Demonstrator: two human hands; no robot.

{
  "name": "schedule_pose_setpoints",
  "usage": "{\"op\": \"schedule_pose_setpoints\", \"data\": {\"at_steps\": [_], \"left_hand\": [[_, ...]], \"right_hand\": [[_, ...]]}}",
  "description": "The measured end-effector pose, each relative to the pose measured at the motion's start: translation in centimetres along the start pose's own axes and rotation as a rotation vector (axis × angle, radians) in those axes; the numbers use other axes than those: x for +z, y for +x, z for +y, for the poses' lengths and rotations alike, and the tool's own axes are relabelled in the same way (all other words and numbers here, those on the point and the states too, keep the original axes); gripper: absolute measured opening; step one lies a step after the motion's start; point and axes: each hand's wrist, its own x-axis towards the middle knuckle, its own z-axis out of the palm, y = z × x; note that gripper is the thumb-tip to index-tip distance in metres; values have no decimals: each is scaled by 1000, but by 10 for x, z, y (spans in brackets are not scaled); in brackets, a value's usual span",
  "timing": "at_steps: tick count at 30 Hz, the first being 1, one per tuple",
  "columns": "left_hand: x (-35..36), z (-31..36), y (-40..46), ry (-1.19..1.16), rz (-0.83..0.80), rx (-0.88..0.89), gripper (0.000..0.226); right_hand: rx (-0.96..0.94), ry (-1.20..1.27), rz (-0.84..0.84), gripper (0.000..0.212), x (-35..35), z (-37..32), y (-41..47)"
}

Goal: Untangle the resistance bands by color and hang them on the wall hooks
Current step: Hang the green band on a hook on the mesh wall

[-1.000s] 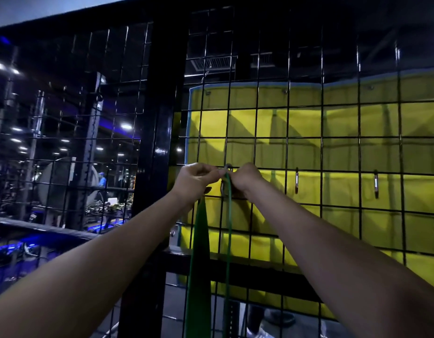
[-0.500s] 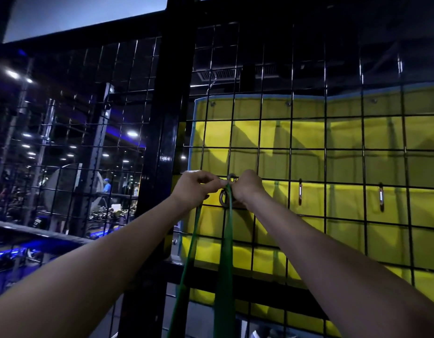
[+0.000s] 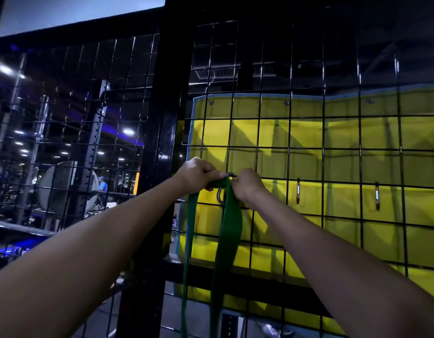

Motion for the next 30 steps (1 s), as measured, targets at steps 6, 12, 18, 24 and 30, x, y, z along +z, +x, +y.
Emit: {"op": "schedule_pose_setpoints", "data": {"at_steps": [6, 12, 18, 24, 30], "left_hand": [[1, 2, 6, -43, -54, -45, 24], [4, -5, 12, -59, -99, -132, 24], [17, -19, 2, -132, -131, -100, 25], [27, -22, -6, -70, -132, -19, 27], [30, -26, -11, 24, -166, 35, 22]], "right_hand": [[-3, -26, -13, 29, -2, 0, -1], [-11, -20, -45, 29, -5, 0, -2], [9, 47, -63, 37, -2, 7, 6], [-21, -72, -60, 40, -4, 6, 6], [-42, -162, -38, 41, -2, 7, 7]]}}
